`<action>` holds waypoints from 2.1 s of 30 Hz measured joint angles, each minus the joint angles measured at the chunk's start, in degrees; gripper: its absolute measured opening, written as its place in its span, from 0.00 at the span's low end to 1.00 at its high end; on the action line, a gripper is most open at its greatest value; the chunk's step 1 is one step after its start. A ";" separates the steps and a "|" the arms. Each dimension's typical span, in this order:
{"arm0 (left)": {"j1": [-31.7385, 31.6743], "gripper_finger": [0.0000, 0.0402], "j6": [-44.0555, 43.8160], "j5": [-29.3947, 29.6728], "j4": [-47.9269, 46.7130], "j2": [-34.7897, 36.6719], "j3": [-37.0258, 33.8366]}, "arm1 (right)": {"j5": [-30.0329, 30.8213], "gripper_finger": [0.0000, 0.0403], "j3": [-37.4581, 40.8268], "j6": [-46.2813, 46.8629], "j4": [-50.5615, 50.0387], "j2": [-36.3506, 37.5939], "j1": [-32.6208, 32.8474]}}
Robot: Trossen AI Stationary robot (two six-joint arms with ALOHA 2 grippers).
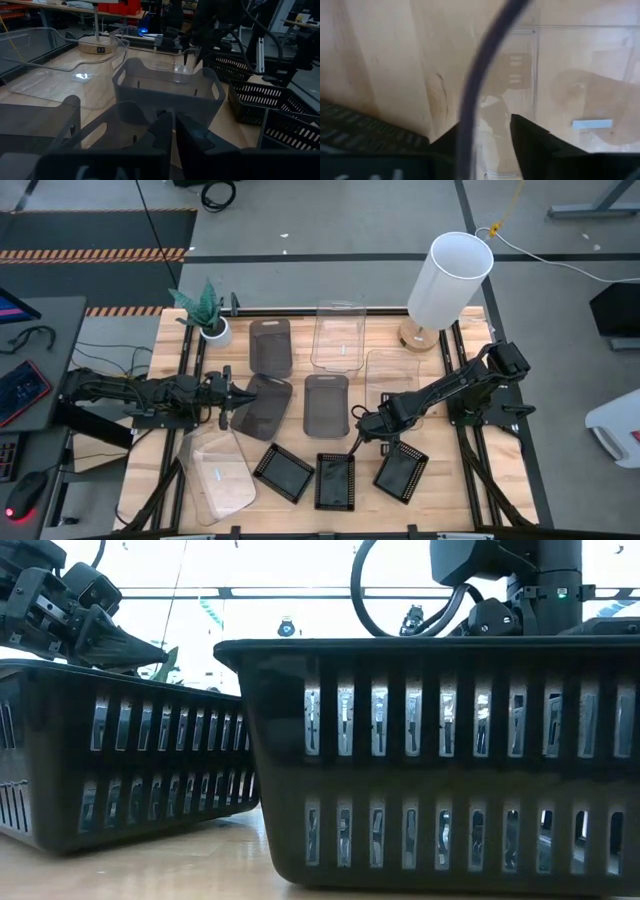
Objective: Stack baskets by color
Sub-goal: Stack the right transparent bin on top of the top transparent bin
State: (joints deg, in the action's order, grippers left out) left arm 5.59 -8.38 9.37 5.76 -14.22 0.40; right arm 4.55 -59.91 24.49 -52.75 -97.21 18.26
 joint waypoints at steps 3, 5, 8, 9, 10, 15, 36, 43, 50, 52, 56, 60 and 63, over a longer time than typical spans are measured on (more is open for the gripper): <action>0.00 0.07 0.00 0.00 0.00 0.00 -0.01 | -0.56 0.19 0.03 0.00 -0.04 -0.02 0.00; 0.00 0.07 0.02 0.00 -0.02 -0.02 0.01 | -1.48 0.12 0.03 -0.02 -0.04 -0.02 0.00; 0.00 0.08 0.01 0.00 -0.02 -0.01 -0.01 | -1.76 0.03 0.03 -0.19 -0.14 -0.02 0.02; 0.00 0.09 0.02 0.00 -0.02 0.00 -0.01 | -1.78 0.02 0.03 -0.34 -0.16 -0.02 0.02; 0.00 0.09 0.00 0.00 -0.02 0.00 0.01 | -1.84 0.02 0.03 -0.42 -0.17 -0.02 0.02; 0.00 0.08 0.01 0.00 -0.04 0.00 0.01 | -2.54 0.04 -0.03 -0.47 -1.57 -0.03 0.02; 0.00 0.08 0.00 0.00 -0.03 -0.02 0.01 | 9.58 0.02 -19.18 -0.46 -26.06 -0.07 0.74; 0.00 0.09 0.00 0.00 -0.03 -0.01 0.00 | 13.27 0.01 -26.43 -1.73 -31.07 -0.07 0.15; 0.01 0.09 0.00 0.00 -0.02 0.00 0.00 | 14.08 0.01 -33.76 -9.05 -31.17 -0.16 -3.96; 0.00 0.09 0.00 0.00 -0.04 0.00 0.00 | 14.13 0.01 -35.39 -12.13 -30.43 -0.24 -6.21; 0.00 0.07 0.00 0.00 -0.02 0.00 -0.01 | 12.98 0.01 -36.85 -20.58 -26.27 -0.24 -11.78; 0.00 0.07 0.00 0.02 -0.02 0.00 0.00 | 8.30 0.01 -37.13 -26.15 -19.64 -0.24 -17.86; 0.00 0.08 0.00 0.00 -0.02 -0.02 0.01 | 6.92 0.01 -37.13 -27.98 -15.84 -0.25 -21.72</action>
State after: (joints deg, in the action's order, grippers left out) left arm 5.58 -8.38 9.37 5.74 -14.24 0.40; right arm 11.47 -97.03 -3.49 -68.60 -97.46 -3.46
